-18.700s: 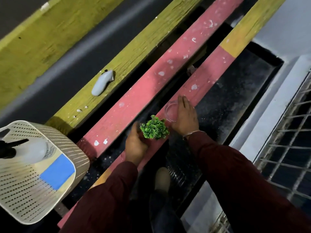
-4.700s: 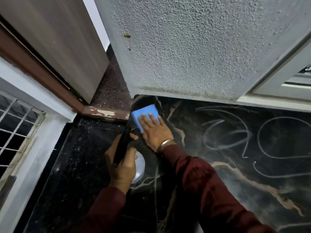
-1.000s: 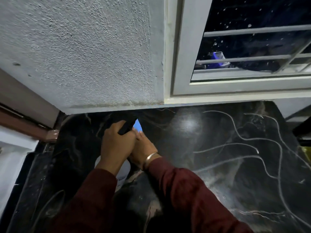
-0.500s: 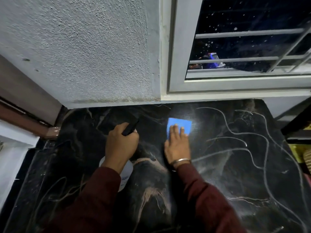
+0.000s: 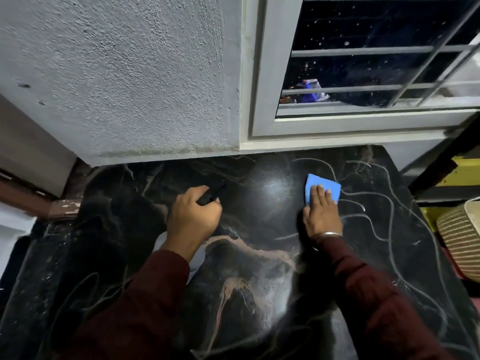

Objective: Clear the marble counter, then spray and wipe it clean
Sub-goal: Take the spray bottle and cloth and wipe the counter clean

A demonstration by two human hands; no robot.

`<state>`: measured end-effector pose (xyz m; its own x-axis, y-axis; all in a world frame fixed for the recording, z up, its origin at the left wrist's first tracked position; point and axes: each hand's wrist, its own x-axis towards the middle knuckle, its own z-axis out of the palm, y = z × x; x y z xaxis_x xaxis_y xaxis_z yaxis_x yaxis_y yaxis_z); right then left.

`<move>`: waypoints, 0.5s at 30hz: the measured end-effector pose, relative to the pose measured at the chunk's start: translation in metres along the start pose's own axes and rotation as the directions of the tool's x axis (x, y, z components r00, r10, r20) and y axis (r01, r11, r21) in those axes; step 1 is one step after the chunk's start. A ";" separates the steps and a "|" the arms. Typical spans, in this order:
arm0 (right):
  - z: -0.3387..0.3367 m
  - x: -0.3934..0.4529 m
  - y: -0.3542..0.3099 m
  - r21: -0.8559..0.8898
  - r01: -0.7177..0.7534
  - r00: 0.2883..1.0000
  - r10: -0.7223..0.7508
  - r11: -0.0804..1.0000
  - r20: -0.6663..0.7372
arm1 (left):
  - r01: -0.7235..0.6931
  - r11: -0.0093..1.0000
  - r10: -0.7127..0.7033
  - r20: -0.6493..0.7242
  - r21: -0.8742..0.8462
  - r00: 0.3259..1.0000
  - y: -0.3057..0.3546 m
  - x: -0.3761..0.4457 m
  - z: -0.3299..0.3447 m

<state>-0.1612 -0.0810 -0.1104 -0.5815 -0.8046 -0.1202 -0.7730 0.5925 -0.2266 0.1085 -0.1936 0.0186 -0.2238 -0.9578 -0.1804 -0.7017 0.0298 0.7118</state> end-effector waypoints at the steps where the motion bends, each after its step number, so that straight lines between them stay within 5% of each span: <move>1: 0.000 -0.004 -0.002 0.017 -0.076 0.997 0.076 0.997 -0.001 | 0.011 0.999 -0.011 0.018 0.031 1.000 0.002 -0.001 0.002; 3: 0.010 -0.022 -0.026 0.028 -0.049 0.999 0.050 0.998 -0.012 | 0.019 0.994 -0.025 0.051 0.106 0.998 0.008 -0.005 0.005; 7: 0.019 -0.054 -0.037 0.034 0.228 0.970 -0.230 0.973 0.081 | -0.006 0.984 -0.026 0.173 0.178 0.984 0.019 -0.012 0.015; 12: 0.005 -0.044 0.047 0.052 -0.161 0.987 0.161 0.986 -0.005 | -0.034 0.970 -0.017 0.205 0.242 0.979 0.027 -0.018 0.022; 15: -0.006 -0.036 0.055 0.070 -0.256 0.966 0.257 0.964 -0.016 | -0.009 0.974 -0.037 0.198 0.227 0.979 0.030 -0.018 0.029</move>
<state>-0.1846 -0.0192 -0.1128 -0.7649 -0.6242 -0.1590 -0.5789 0.7744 -0.2553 0.0719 -0.1668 0.0230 -0.3270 -0.8825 -0.3379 -0.8350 0.1024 0.5406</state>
